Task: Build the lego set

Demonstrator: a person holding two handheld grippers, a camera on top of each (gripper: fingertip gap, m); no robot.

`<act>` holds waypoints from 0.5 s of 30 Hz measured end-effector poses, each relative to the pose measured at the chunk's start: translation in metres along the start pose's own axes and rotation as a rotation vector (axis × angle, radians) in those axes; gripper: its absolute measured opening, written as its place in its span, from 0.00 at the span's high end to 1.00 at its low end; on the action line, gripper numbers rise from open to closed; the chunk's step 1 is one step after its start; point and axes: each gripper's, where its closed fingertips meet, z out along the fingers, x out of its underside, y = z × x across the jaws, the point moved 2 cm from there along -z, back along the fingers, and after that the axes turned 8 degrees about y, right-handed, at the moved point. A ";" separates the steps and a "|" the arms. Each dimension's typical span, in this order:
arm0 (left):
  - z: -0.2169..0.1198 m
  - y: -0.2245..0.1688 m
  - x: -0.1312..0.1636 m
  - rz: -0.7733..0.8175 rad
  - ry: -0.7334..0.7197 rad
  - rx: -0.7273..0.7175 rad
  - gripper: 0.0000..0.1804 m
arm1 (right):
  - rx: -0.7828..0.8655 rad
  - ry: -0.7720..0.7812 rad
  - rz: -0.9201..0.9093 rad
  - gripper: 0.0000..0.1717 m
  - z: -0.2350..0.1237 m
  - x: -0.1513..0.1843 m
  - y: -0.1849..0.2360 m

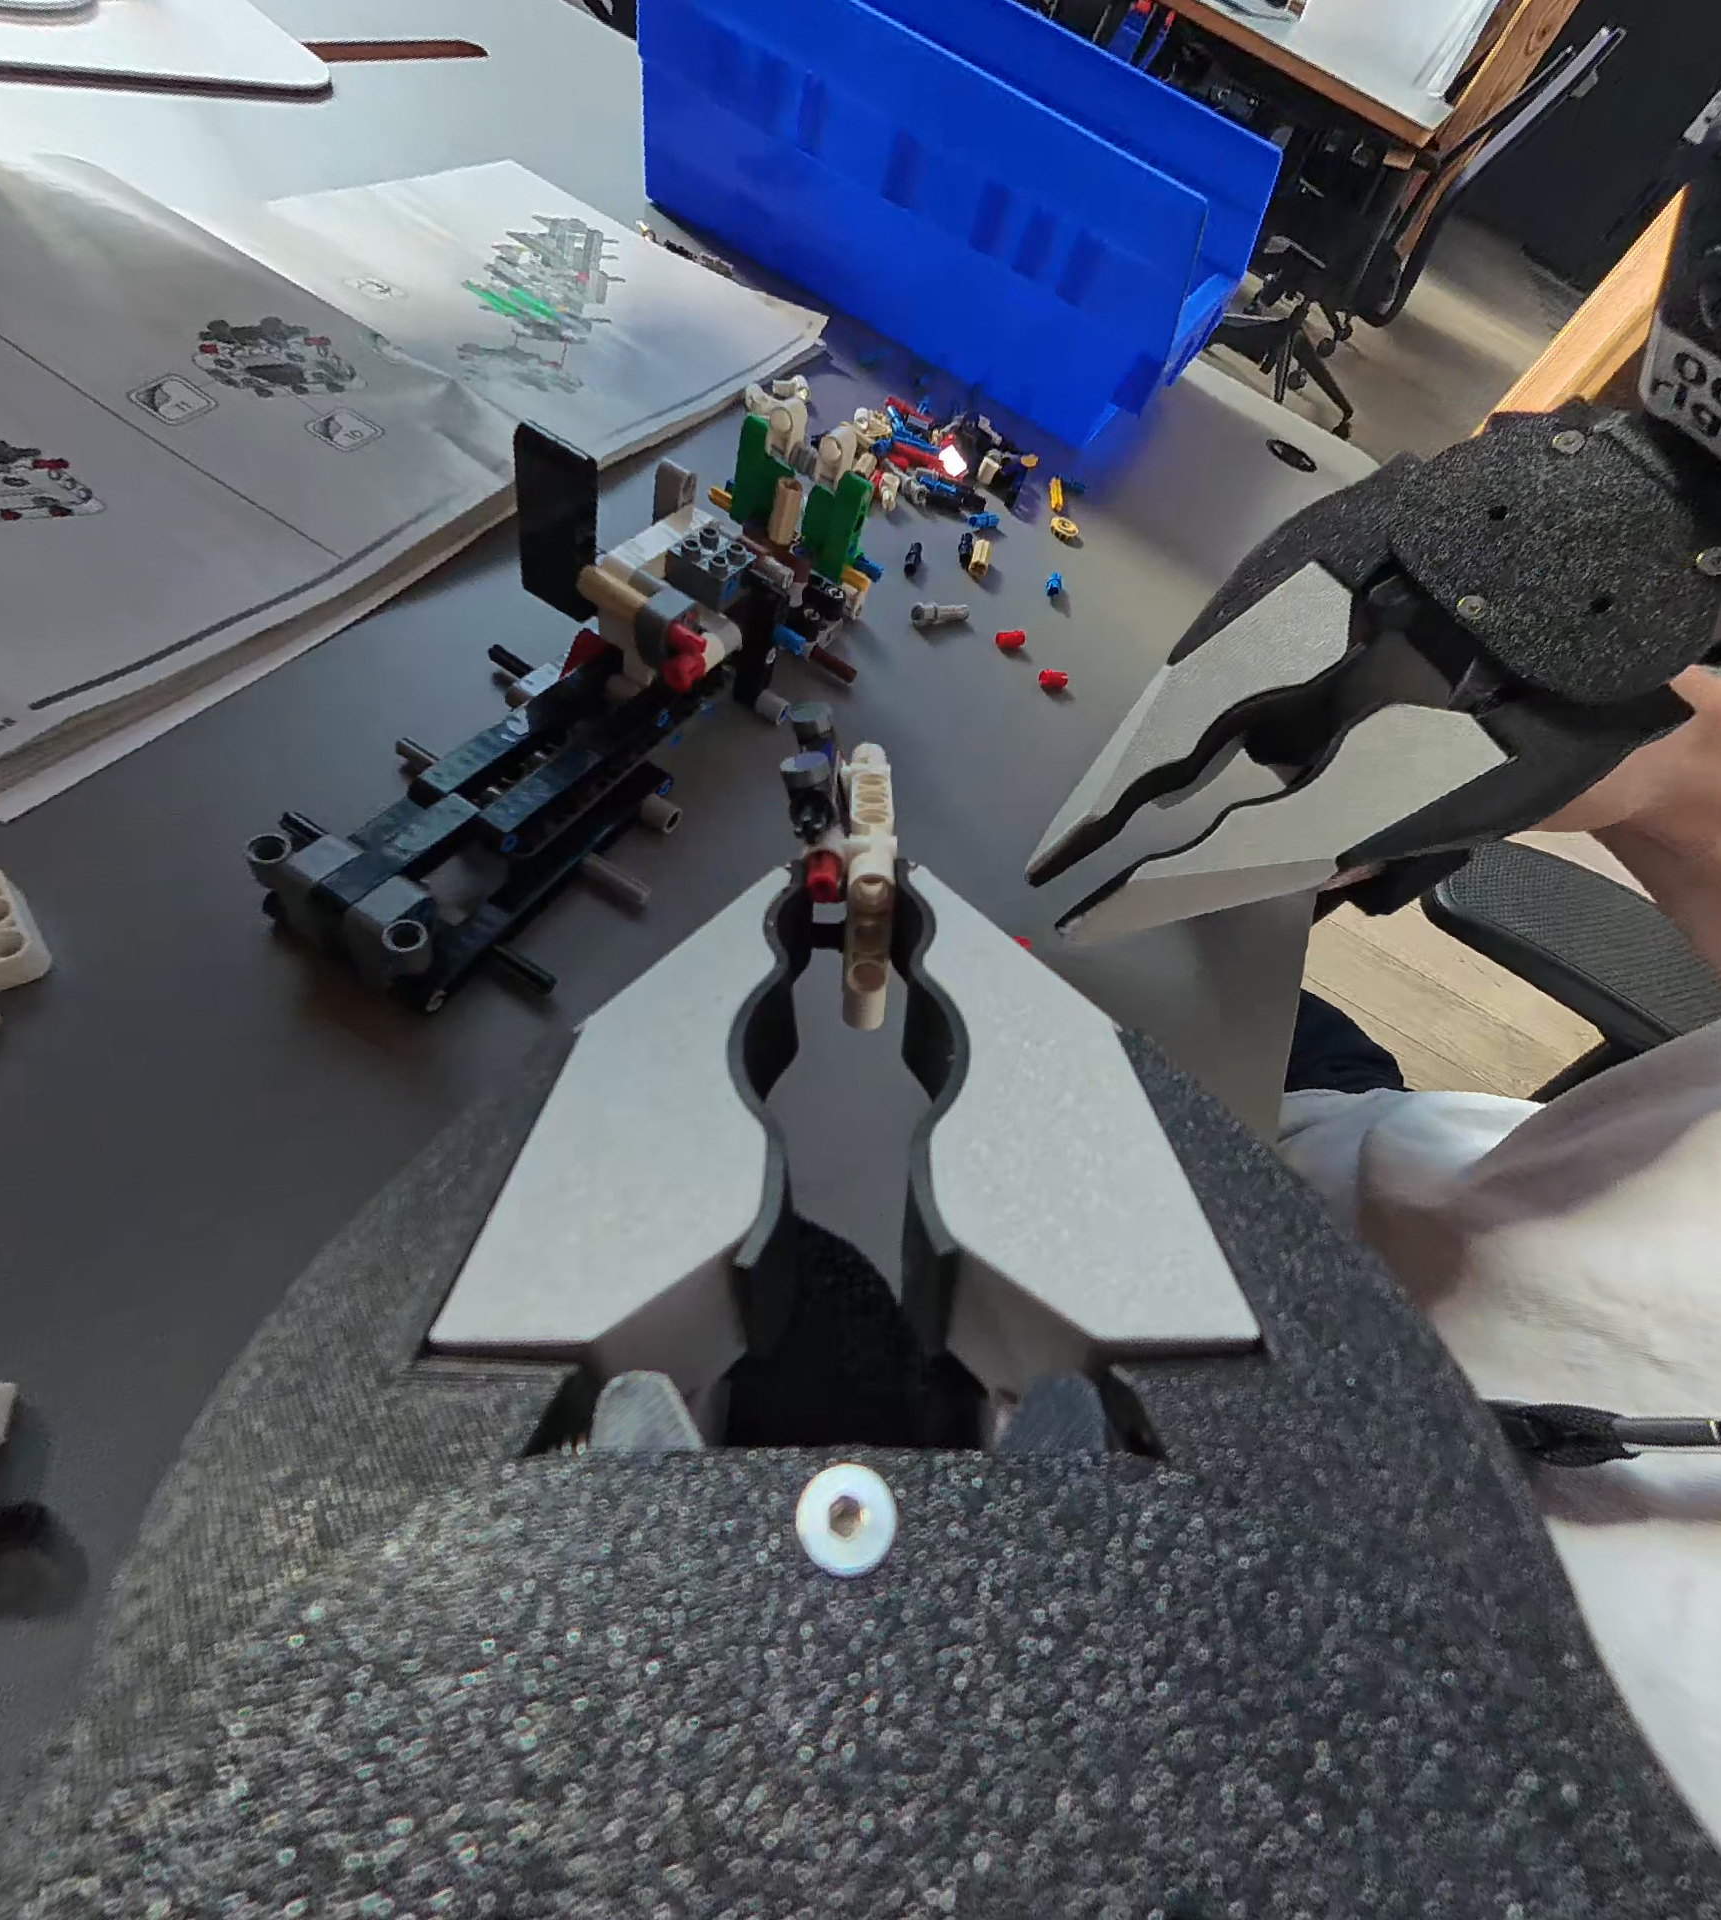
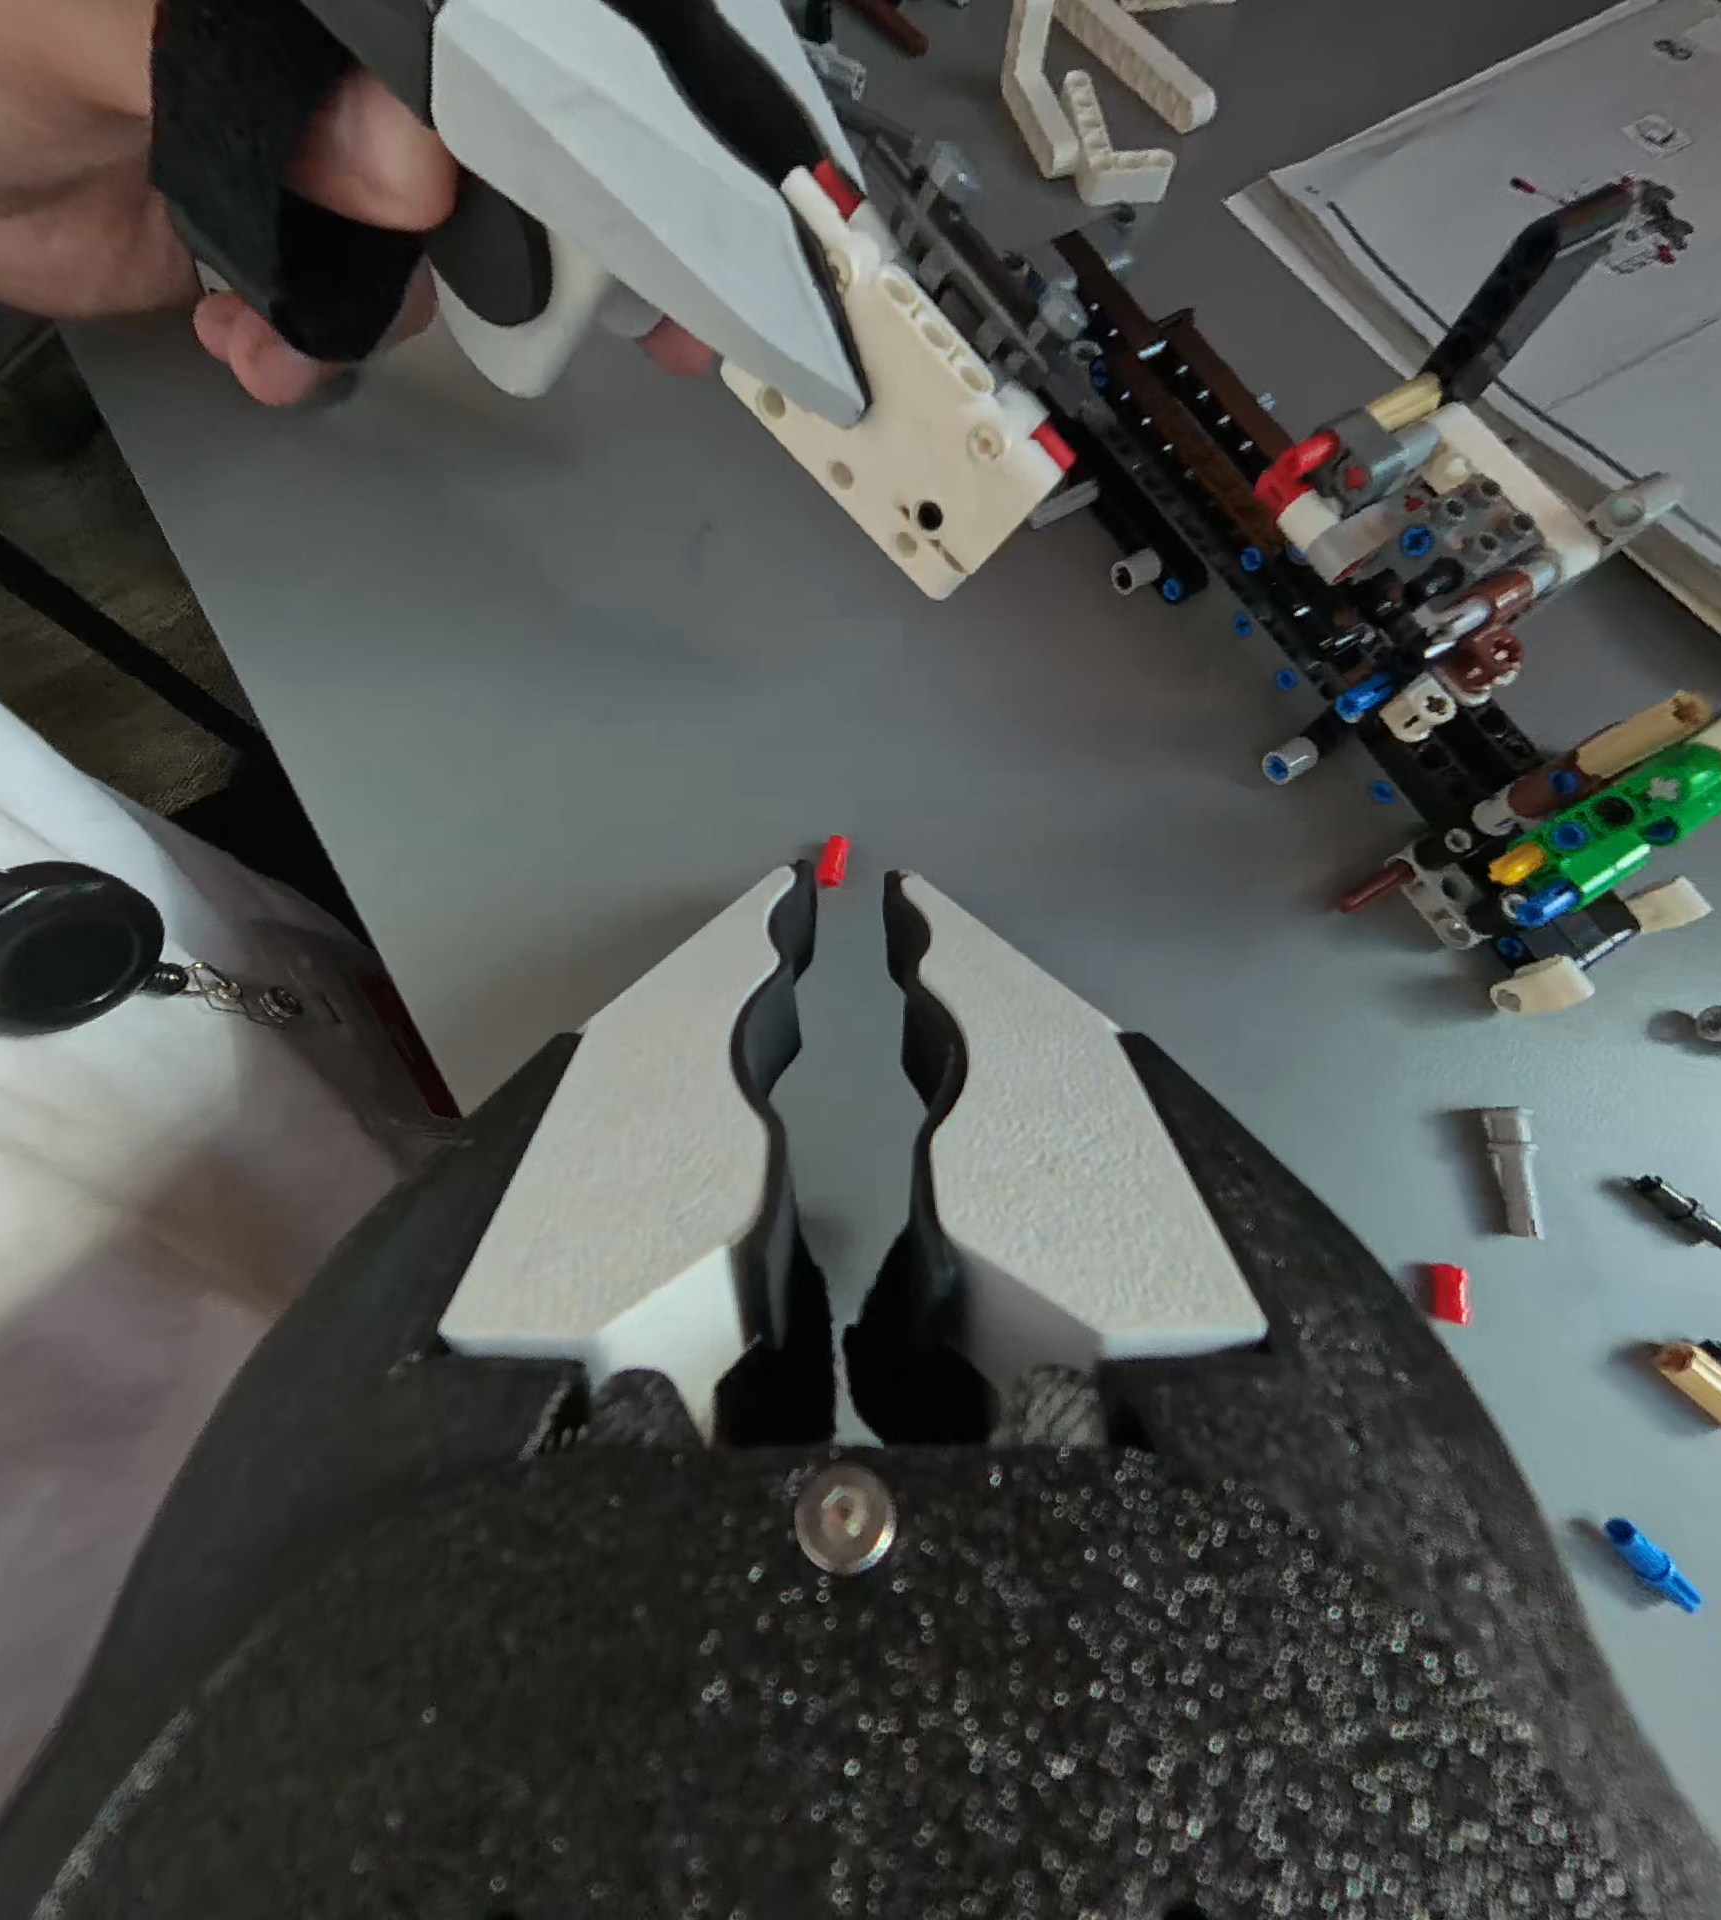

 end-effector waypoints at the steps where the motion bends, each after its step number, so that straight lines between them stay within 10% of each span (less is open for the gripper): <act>1: 0.000 0.000 0.001 0.002 0.002 0.002 0.93 | 0.013 -0.014 0.027 0.94 -0.002 0.001 0.000; 15: -0.001 -0.002 -0.002 0.024 -0.013 0.020 0.93 | 0.072 -0.018 0.056 0.98 0.014 0.002 0.005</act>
